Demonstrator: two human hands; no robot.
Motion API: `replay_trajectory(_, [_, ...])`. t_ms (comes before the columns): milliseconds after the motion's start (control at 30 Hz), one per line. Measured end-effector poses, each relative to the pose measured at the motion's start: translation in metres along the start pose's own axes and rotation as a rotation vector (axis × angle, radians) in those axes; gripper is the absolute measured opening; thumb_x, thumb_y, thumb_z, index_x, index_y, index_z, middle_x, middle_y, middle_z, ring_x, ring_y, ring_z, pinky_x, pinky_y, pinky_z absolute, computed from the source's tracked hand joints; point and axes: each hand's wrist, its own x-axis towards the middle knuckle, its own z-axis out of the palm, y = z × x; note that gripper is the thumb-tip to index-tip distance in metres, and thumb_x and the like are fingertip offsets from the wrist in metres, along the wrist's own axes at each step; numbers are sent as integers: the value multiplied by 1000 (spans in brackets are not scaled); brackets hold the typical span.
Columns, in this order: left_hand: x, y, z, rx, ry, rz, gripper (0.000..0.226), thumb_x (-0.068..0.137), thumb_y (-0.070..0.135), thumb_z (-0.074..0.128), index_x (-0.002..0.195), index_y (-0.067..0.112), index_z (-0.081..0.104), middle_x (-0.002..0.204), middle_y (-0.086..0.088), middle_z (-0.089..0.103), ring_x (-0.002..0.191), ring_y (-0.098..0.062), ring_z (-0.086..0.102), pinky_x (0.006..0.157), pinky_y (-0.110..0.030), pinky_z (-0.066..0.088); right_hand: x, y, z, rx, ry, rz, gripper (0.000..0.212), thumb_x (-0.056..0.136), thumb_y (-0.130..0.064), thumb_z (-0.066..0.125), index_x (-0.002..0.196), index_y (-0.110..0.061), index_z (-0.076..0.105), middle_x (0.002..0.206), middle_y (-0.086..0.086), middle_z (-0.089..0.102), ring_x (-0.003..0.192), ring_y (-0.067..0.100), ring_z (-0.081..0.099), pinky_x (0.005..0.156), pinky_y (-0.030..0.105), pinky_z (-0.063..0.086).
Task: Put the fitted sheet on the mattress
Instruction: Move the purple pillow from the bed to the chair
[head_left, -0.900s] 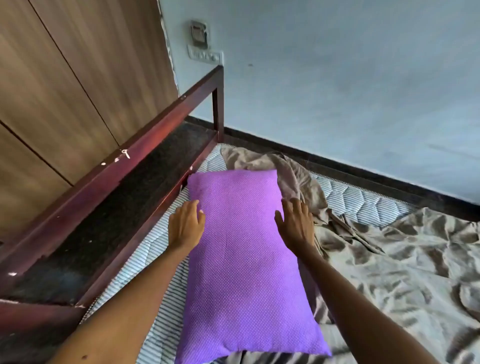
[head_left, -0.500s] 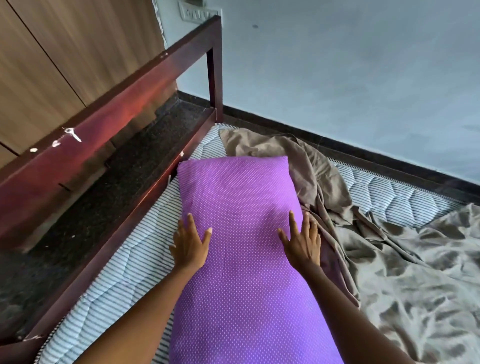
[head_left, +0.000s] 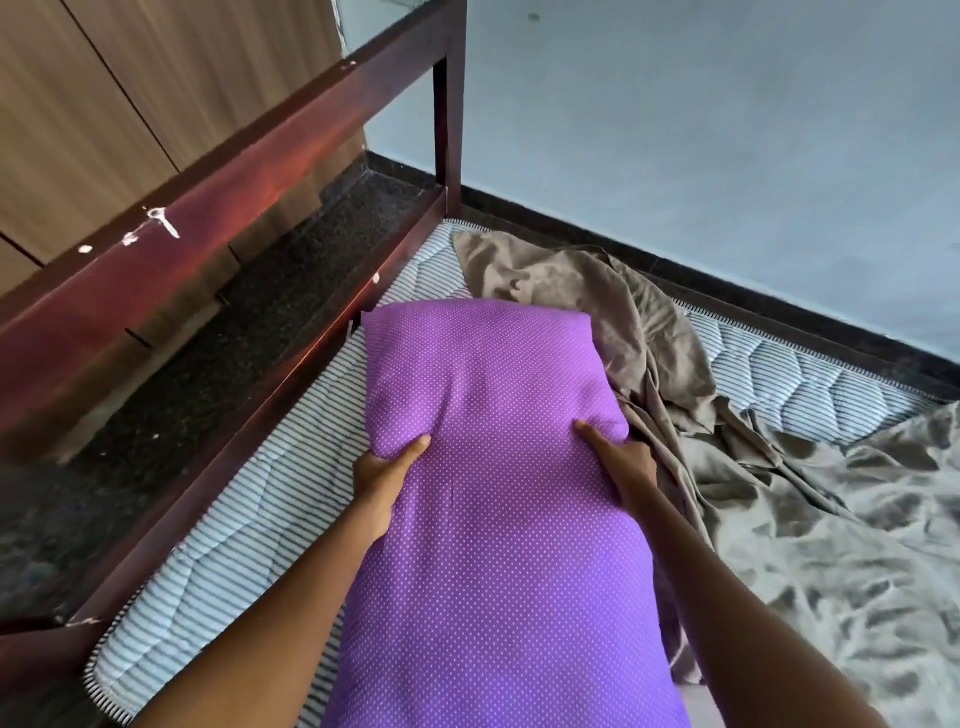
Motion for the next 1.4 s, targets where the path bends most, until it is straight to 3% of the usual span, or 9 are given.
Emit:
replay_trajectory(100, [-27, 17, -6, -48, -22, 42, 40, 74, 26, 78, 105, 5, 65, 98, -6, 67, 87, -22, 65, 65, -26, 52, -18, -9, -14, 62, 34, -66, 102, 34, -84, 68, 106, -12, 68, 101, 7, 70, 92, 25, 65, 87, 40, 53])
replay_trajectory(200, [-59, 35, -20, -65, -57, 77, 34, 76, 25, 76, 103, 8, 64, 99, -7, 67, 87, -21, 64, 64, -26, 51, -48, -22, -28, 107, 79, -192, 82, 43, -77, 72, 96, -15, 66, 99, -1, 69, 91, 27, 66, 86, 43, 53])
replay_trajectory(433, [-139, 70, -57, -125, -86, 167, 27, 76, 25, 76, 98, 14, 65, 97, -4, 68, 88, -22, 65, 68, -28, 51, -133, -43, -70, 161, 176, -304, 61, 58, -68, 74, 61, -10, 55, 66, 7, 65, 60, 26, 61, 54, 31, 44])
replay_trajectory(633, [-199, 79, -103, -162, -87, 218, 43, 68, 33, 81, 105, 17, 66, 104, -4, 70, 94, -23, 67, 81, -37, 55, -210, -41, -87, 214, 211, -419, 53, 64, -57, 78, 61, -10, 54, 62, 6, 60, 59, 25, 57, 57, 33, 44])
replay_trajectory(833, [-258, 73, -155, -234, -74, 302, 34, 76, 24, 76, 107, 19, 63, 102, 0, 68, 89, -15, 65, 66, -22, 51, -274, -36, -80, 240, 173, -489, 53, 63, -56, 79, 68, -6, 62, 69, 9, 66, 66, 27, 63, 69, 41, 54])
replay_trajectory(967, [-292, 63, -195, -281, -55, 309, 39, 78, 26, 74, 114, 18, 59, 105, 1, 65, 92, -15, 62, 67, -24, 48, -325, -38, -75, 255, 164, -548, 57, 63, -56, 78, 80, -4, 65, 78, 12, 67, 69, 27, 62, 66, 38, 51])
replay_trajectory(1133, [-346, 37, -250, -363, 5, 358, 49, 76, 26, 75, 121, 14, 58, 112, -2, 64, 93, -15, 63, 71, -26, 49, -408, -27, -72, 257, 170, -629, 54, 63, -57, 78, 61, -9, 51, 64, 6, 54, 64, 23, 52, 58, 34, 40])
replay_trajectory(1267, [-400, 15, -297, -415, 70, 411, 41, 78, 22, 74, 116, 13, 61, 100, 2, 66, 82, -10, 63, 63, -21, 48, -479, -7, -69, 327, 119, -753, 45, 71, -42, 79, 86, -4, 60, 82, 1, 53, 78, 17, 50, 74, 36, 44])
replay_trajectory(1400, [-457, -12, -351, -435, 126, 451, 35, 81, 26, 72, 113, 17, 60, 97, 6, 64, 84, -11, 62, 66, -24, 49, -533, 11, -55, 313, 33, -779, 51, 60, -60, 78, 66, -18, 50, 71, 0, 58, 65, 18, 54, 58, 33, 43])
